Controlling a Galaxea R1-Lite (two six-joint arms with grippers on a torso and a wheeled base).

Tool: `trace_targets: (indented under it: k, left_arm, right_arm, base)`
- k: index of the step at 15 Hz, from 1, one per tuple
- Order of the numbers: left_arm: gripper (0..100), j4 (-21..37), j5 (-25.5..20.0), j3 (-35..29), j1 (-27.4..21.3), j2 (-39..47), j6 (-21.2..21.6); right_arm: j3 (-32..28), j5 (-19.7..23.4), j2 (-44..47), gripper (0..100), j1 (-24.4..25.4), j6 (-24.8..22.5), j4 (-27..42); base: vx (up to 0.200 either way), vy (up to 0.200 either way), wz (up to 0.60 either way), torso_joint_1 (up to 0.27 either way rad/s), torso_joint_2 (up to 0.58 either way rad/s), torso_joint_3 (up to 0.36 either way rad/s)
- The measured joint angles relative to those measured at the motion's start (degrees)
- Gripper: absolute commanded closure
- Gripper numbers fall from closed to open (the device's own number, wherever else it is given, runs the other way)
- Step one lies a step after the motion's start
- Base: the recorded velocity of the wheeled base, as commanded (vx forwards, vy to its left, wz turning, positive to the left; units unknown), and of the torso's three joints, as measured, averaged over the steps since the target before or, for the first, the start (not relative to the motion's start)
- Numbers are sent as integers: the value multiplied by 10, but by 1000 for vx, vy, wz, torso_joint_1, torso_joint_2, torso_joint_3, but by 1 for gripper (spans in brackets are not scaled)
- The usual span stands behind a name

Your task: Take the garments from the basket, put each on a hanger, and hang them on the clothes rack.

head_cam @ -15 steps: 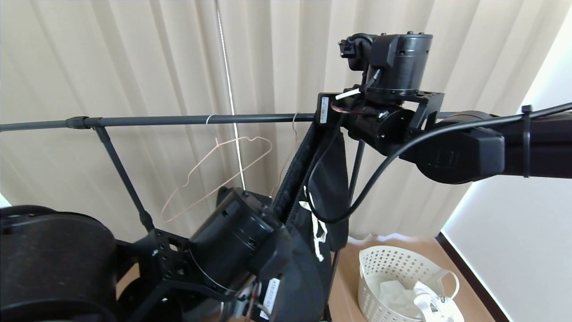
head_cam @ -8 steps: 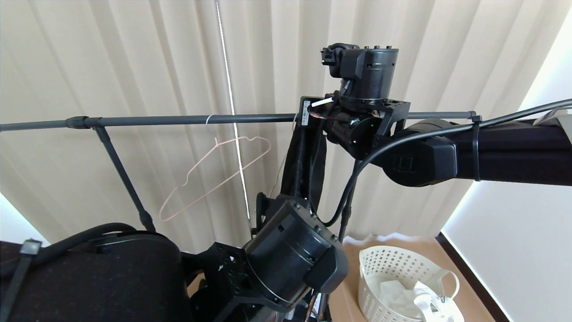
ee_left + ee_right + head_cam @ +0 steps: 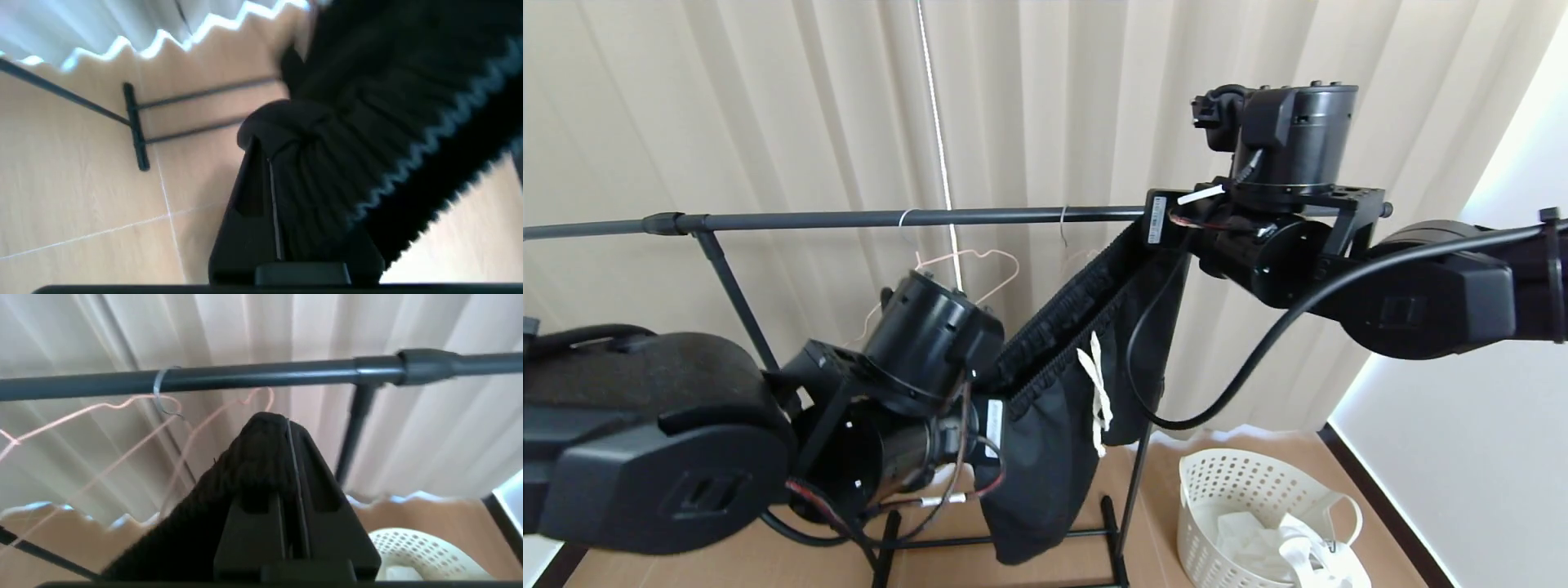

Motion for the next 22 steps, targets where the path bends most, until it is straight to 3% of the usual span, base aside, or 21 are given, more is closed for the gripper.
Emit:
trace_targets:
  k: [2,4,6,9,10,12,15,18,21,22]
  left_arm:
    - [100,0,0,-50,51,2,12]
    - [100,1,0,-107,79,18,19]
    - [100,2,2,-153,89,35,27]
    - [100,2,19,-206,91,51,57]
    - [100,2,21,-213,90,53,67]
    - [100,3,22,-224,89,54,74]
    - [100,12,23,-242,87,54,75]
    - [100,47,23,-269,76,50,75]
    - [100,73,26,-285,63,43,75]
    - [100,74,33,-287,59,42,75]
  right_arm:
    - [69,-13,-47,100,-5,-3,6]
    - [140,-14,-96,100,-6,-7,60]
    - [166,-1,-121,100,-5,-23,128]
    - [175,58,-136,100,-4,-52,169]
    - [177,60,-138,0,1,-52,174]
    - [186,63,-138,0,5,-57,176]
    - [232,104,-146,0,6,-108,171]
    - [329,211,-173,0,5,-191,113]
    - [433,361,-203,0,5,-246,-6]
    - [457,393,-210,0,4,-255,-37]
  base:
    - [0,0,0,0,0,0]
    - [0,0,0,0,0,0]
    - [0,0,0,0,0,0]
    - [0,0,0,0,0,0]
    - [0,0,0,0,0,0]
    - [0,0,0,0,0,0]
    - [0,0,0,0,0,0]
    - [0,0,0,0,0,0]
    - [0,0,0,0,0,0]
    - [0,0,0,0,0,0]
